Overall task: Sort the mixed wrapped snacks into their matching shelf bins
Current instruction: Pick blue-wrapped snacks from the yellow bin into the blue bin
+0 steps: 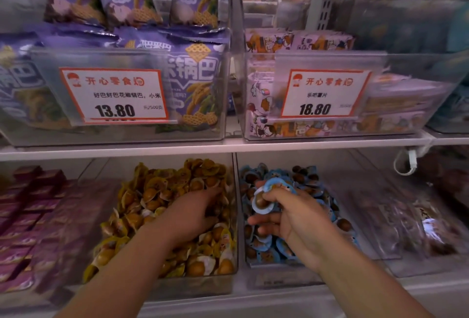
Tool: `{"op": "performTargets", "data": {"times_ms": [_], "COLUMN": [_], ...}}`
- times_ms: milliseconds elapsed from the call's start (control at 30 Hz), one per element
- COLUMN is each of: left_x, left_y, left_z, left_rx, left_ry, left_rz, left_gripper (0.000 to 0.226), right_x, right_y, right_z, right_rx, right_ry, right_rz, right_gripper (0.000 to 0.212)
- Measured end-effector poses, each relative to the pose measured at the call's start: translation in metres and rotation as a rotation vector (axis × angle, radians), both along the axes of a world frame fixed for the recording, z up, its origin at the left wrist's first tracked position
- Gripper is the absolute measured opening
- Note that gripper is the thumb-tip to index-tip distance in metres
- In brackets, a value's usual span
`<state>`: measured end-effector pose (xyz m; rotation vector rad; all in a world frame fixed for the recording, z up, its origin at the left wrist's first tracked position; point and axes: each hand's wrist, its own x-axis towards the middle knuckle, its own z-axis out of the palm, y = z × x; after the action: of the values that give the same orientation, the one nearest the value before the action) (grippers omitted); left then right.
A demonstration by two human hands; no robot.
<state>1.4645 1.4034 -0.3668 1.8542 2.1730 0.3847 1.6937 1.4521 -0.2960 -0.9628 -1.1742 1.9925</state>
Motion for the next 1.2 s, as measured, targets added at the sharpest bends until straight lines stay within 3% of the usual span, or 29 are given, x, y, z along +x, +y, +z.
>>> {"op": "performTargets", "data": {"times_ms": [167, 233, 300, 400, 467, 533, 700, 800, 867, 1000, 1133, 1200], "left_x": [0.003, 0.002, 0.003, 0.016, 0.034, 0.053, 0.103, 0.134, 0.147, 0.143, 0.114, 0.092], "left_y": [-0.002, -0.004, -0.009, -0.019, -0.024, -0.025, -0.02, -0.013, -0.011, -0.013, -0.016, -0.016], "left_z": [0.008, 0.018, 0.033, 0.057, 0.068, 0.073, 0.089, 0.085, 0.077, 0.068, 0.069, 0.067], "left_rx": [0.129, 0.207, 0.317, 0.487, 0.541, 0.6, 0.833, 0.749, 0.621, 0.426, 0.555, 0.6], "left_ry": [-0.179, -0.292, -0.469, -0.881, -0.992, -0.924, -0.533, -0.217, -0.042, -0.185, -0.001, -0.09], "left_rz": [0.097, 0.164, 0.286, 0.404, 0.42, 0.379, 0.238, -0.037, -0.144, -0.253, -0.216, -0.065], "left_gripper": [0.036, 0.031, 0.032, 0.034, 0.031, 0.031, 0.032, 0.027, 0.033, 0.05, 0.043, 0.034], "right_x": [-0.001, -0.001, -0.001, -0.001, -0.003, -0.004, 0.009, 0.024, 0.032, 0.038, 0.034, 0.035], "right_y": [0.001, 0.003, 0.005, 0.007, 0.004, -0.001, -0.019, -0.021, -0.013, 0.008, 0.028, 0.04], "right_z": [-0.004, -0.006, -0.006, -0.003, 0.001, 0.006, 0.021, 0.018, 0.012, -0.001, -0.006, -0.004], "right_rx": [0.012, 0.011, 0.0, -0.027, -0.064, -0.09, -0.184, -0.295, -0.338, -0.306, -0.142, -0.004], "right_ry": [-0.029, -0.037, -0.03, -0.011, 0.014, 0.058, 0.29, 0.353, 0.361, 0.257, 0.104, -0.035], "right_rz": [-0.012, -0.019, -0.031, -0.052, -0.043, -0.045, 0.01, 0.061, 0.015, -0.103, -0.136, -0.14], "right_gripper": [0.023, 0.024, 0.024, 0.024, 0.022, 0.021, 0.033, 0.05, 0.048, 0.03, 0.016, 0.02]}}
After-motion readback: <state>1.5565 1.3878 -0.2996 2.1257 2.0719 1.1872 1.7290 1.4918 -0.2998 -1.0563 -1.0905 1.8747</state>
